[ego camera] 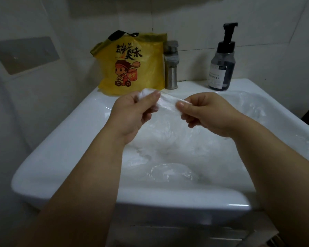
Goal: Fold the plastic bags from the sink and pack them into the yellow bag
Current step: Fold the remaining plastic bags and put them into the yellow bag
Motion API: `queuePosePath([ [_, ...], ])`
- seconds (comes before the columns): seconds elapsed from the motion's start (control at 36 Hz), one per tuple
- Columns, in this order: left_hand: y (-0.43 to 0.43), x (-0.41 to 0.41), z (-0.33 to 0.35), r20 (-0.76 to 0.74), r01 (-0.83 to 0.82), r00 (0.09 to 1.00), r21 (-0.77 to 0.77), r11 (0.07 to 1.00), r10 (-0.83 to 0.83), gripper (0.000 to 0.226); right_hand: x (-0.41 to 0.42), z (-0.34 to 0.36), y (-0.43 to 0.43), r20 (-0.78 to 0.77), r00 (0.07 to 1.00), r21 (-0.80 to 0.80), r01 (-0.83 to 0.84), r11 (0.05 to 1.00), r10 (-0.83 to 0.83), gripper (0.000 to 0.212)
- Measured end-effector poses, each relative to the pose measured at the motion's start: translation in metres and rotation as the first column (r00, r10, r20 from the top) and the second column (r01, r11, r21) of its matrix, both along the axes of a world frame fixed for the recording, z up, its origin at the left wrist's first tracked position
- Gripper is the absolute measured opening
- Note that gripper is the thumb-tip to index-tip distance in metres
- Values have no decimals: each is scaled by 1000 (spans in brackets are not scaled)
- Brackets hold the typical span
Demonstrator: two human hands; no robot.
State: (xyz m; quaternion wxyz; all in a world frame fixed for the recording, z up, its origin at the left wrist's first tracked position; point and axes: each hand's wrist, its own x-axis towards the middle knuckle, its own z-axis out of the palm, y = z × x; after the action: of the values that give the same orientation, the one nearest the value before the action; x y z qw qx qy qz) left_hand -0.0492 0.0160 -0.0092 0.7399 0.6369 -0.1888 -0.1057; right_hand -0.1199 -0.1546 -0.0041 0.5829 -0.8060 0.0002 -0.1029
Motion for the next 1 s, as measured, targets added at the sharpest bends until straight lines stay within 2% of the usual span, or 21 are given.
queuePosePath([
  [0.11,-5,3,1,-119,-71,992,-228,971,45,15,2,-4,12,-42,997,24,-58,998,59,28],
  [0.17,-6,7,1,-136,35,988,-283,959,-76,61,5,-7,19,-25,999,30,-25,999,26,28],
  [0.19,-6,6,1,-138,112,979,-245,963,-149,85,6,-9,22,-16,1000,55,-9,998,10,28],
  [0.22,-8,4,-2,-134,201,965,-162,966,-224,95,7,-11,25,-12,1000,90,-3,996,5,28],
  [0.25,-11,0,-6,-112,288,950,-37,957,-290,89,7,-12,28,-9,1000,120,-16,993,17,28],
  [0.28,-15,-4,-10,-84,343,938,97,934,-335,74,7,-14,31,-8,999,132,-42,990,43,26],
  [0.33,-23,-14,-12,-61,351,936,217,911,-346,45,7,-17,36,-12,996,89,-85,992,87,23],
  [0.39,-26,-16,-13,-83,305,952,201,931,-294,37,6,-19,37,-15,996,40,-83,996,83,21],
  [0.5,-25,-7,-12,-100,229,971,107,968,-218,43,6,-19,35,-59,997,-1,-51,999,50,32],
  [0.58,-21,1,-6,-218,68,972,-80,994,-84,44,6,-17,34,-86,995,-5,-53,999,52,30],
  [0.64,-18,4,-3,-268,-49,963,-109,993,19,42,6,-15,32,-99,994,-9,-55,998,54,29],
  [0.81,-16,3,-3,-218,-318,922,48,947,321,35,5,-17,31,-116,989,-3,-89,996,88,29],
  [0.89,-14,7,-6,-224,-411,881,78,908,418,31,5,-17,30,-123,988,-11,-96,995,94,29],
  [1.0,-14,10,-9,-131,-460,868,145,876,478,33,6,-17,28,-124,990,-31,-78,996,73,29],
])
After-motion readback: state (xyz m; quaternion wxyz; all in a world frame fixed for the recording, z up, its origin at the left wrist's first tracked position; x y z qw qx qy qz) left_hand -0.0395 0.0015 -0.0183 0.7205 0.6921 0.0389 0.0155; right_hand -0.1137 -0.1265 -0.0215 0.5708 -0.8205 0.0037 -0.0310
